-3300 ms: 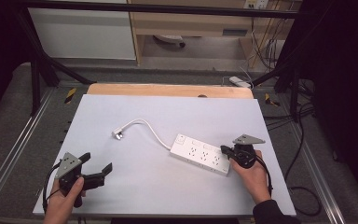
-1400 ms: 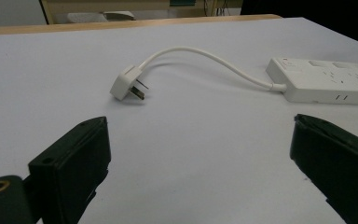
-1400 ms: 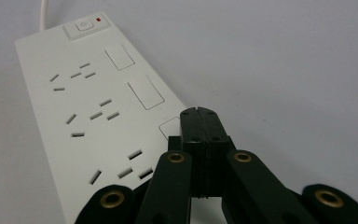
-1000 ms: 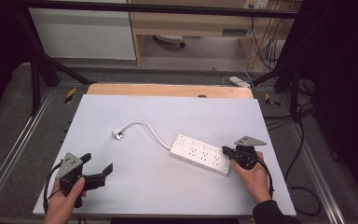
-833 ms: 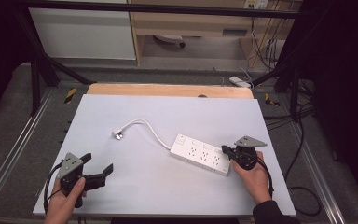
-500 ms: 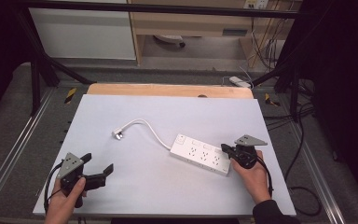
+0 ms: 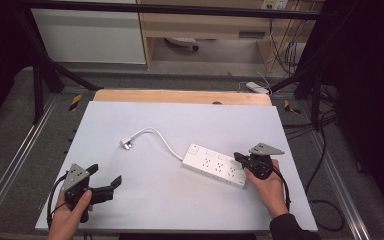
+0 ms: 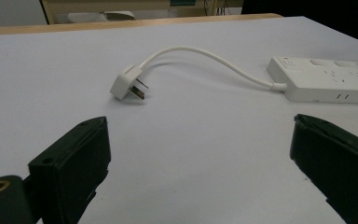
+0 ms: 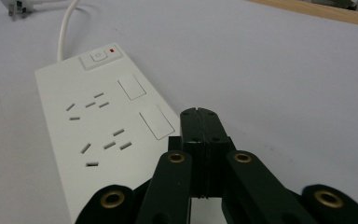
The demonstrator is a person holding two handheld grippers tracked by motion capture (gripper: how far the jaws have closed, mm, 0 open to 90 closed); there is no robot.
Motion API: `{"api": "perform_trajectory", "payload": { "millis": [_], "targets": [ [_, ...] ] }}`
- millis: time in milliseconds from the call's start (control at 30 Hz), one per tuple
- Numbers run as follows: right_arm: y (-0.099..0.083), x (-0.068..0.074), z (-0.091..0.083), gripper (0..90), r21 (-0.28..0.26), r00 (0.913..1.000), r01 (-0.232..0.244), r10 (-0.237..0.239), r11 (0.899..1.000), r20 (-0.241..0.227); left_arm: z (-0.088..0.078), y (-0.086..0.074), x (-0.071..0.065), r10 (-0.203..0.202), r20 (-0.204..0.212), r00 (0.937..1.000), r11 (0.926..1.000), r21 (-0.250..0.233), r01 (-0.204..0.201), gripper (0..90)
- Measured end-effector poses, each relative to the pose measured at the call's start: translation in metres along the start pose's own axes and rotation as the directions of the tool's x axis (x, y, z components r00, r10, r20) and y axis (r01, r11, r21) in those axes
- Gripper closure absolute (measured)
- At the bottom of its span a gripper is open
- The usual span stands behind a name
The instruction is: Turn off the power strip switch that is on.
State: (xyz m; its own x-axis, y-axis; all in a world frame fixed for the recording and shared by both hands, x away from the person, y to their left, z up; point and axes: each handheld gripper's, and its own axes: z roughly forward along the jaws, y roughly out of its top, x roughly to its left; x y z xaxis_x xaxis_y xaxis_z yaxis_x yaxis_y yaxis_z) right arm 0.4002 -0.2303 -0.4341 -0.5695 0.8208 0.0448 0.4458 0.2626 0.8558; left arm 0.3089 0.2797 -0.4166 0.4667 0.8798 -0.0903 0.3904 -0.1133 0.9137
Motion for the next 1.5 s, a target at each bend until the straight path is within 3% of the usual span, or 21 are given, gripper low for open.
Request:
{"api": "perform_trajectory", "payload": {
  "millis": [333,1067,1233,1500],
  "targets": [
    [0.008,0.006,0.007,90.0,-0.023,0.9997,0.015,-0.016,1.000,-0.021,0.000,0.000,0.000,-0.001,0.000,1.0000,1.0000,0.001,0.001,5.2],
    [0.033,0.008,0.023,89.9,-0.087,0.9996,0.001,-0.004,0.996,-0.028,0.002,-0.001,0.000,-0.007,0.003,1.0000,0.9999,0.008,0.007,5.2],
    [0.038,0.010,0.025,82.5,-0.101,0.9996,0.003,-0.005,0.995,-0.026,0.002,-0.001,0.001,-0.006,0.003,1.0000,0.9999,0.009,0.006,5.2],
    [0.042,0.012,0.022,57.2,-0.123,1.0000,-0.001,0.001,0.992,-0.001,0.002,-0.001,0.000,-0.005,0.004,1.0000,0.9999,0.009,0.005,5.2]
  ]
}}
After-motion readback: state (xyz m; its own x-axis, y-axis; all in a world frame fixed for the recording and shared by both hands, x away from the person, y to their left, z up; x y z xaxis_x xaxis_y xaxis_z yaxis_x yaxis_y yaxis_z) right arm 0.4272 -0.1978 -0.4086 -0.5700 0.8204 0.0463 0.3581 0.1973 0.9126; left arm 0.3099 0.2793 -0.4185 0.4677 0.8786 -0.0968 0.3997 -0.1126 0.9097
